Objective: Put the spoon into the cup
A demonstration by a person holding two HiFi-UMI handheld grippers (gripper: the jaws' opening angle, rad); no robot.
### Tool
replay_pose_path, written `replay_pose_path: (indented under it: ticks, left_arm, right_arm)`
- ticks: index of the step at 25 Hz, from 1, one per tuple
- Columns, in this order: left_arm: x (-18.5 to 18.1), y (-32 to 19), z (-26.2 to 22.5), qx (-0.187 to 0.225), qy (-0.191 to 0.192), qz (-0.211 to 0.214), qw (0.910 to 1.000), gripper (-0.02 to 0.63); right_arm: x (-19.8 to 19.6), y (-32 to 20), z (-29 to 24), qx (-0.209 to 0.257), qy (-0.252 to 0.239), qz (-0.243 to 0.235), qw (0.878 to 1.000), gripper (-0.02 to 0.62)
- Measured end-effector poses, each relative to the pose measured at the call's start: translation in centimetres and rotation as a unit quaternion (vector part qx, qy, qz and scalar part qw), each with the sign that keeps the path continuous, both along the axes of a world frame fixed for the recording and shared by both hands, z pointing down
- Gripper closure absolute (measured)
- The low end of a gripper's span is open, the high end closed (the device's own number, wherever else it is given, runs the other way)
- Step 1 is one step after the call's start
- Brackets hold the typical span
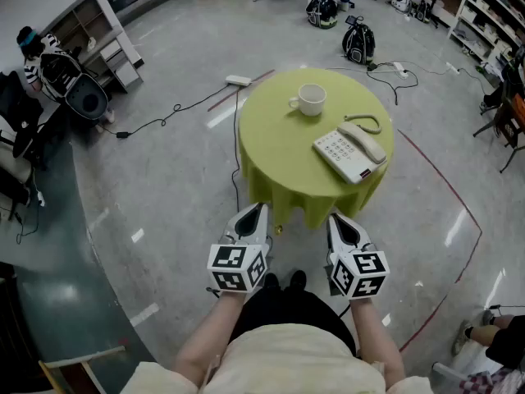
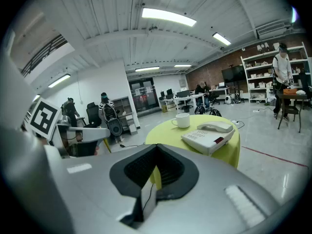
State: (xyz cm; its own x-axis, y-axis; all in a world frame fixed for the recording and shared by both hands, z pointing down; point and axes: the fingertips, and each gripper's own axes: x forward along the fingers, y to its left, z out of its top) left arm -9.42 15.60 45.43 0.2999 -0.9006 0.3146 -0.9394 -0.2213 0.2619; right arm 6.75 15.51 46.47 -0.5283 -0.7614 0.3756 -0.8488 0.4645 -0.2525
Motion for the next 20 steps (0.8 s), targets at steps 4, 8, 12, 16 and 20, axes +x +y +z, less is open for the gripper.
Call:
replay_pose_path:
  ticks: [4,8,12,16,20]
  left_arm:
    - [0.6,-0.4,0.6,-0.005,0.003,-0.002,1.0,0.601]
    - [1.2,-0.8,1.0,-0.008,-0.003,-0.002,1.0,0.601]
    - [1.9,-1.6,1.1,-0.006,-0.003,0.001,1.0,0.601]
    - [2.7,-2.3,0.9,0.0,-0.006,0.009,0.9999,0.601]
    - [3.1,-2.8,0.5,0.005,-0.008,0.008,0.9999,0.601]
  right_arm:
    - [0.1,-0.5,-0.1,0.005,-0.013,-0.005,1.0,0.595]
    - [0.6,-1.0,-0.1,0.007,-0.024,-0.001,1.0,0.594]
    - [1.1,-1.9,0.0,0.01,-0.03,0.003,0.999,0.594]
    - [1.9,-2.7,-0.1,0.015,-0.029,0.002,0.999,0.594]
    - [2.6,-3.3,-0.3,0.021,-0.03,0.003,0.999,0.594]
